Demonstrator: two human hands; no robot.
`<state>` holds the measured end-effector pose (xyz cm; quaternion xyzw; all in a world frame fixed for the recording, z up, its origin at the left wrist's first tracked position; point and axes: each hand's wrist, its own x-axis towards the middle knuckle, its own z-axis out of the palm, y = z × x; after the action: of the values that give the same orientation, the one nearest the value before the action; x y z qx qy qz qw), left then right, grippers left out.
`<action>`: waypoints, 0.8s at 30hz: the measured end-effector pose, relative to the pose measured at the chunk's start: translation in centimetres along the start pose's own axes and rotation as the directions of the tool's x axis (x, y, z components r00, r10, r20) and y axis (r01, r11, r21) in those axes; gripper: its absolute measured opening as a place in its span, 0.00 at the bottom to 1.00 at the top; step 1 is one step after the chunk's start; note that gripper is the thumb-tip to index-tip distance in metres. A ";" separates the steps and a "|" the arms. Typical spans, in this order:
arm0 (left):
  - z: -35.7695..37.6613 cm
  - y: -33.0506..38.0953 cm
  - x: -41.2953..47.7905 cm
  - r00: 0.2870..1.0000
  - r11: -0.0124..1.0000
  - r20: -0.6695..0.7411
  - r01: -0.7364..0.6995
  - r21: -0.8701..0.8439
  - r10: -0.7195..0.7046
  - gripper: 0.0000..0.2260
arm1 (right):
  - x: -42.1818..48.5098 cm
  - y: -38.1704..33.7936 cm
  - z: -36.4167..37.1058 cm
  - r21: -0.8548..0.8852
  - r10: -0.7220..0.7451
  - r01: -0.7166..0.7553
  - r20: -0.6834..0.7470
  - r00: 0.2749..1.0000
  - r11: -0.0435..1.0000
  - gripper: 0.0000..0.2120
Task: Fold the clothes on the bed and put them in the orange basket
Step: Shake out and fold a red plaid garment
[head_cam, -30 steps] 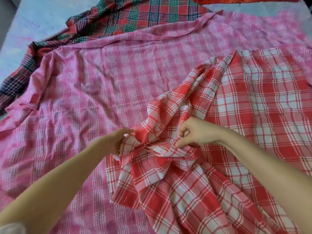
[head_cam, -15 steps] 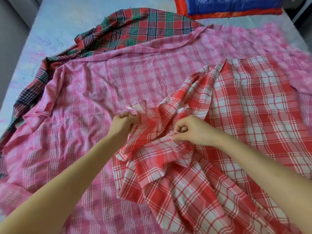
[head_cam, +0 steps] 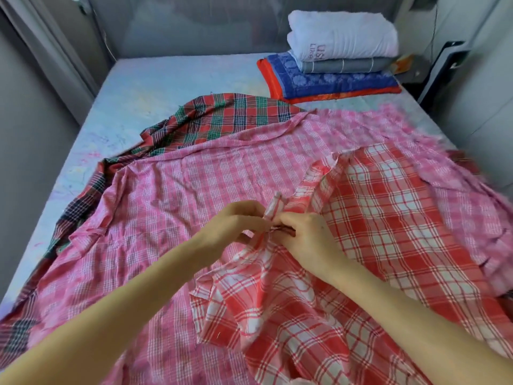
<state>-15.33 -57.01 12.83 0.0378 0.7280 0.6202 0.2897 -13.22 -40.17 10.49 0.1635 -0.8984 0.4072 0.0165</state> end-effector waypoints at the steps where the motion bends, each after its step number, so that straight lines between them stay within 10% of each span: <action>1: 0.1 0.5 -0.3 1.000 0.999 -0.018 -0.016 0.051 0.017 0.08 | -0.3 -0.5 -0.3 -0.001 -0.007 0.007 -0.012 1.000 1.000 0.06; 8: 1.7 3.3 -1.7 0.960 0.935 -0.203 -0.118 0.334 0.194 0.13 | -2.1 -3.6 -2.6 -0.048 -0.078 0.075 -0.065 0.995 0.996 0.06; 11: 1.5 4.8 -2.7 0.932 0.908 -0.257 -0.141 0.394 0.256 0.11 | -5.6 -6.9 -3.6 -0.189 -0.261 0.282 0.128 0.957 0.941 0.13; 14: 2.3 6.4 -4.6 0.966 0.901 -0.122 -0.163 0.403 0.230 0.04 | -8.0 -10.3 -6.3 -0.187 -0.415 0.446 0.184 0.891 0.875 0.09; 24: 6.0 9.6 -10.6 0.953 0.927 0.126 -0.298 0.228 0.275 0.08 | -8.0 -12.7 -13.0 -0.114 -0.262 0.248 -0.120 0.958 0.962 0.04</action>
<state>-6.70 -53.94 25.34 0.2076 0.7714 0.5590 0.2222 -3.07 -36.16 27.04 0.2494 -0.8855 0.3672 0.1370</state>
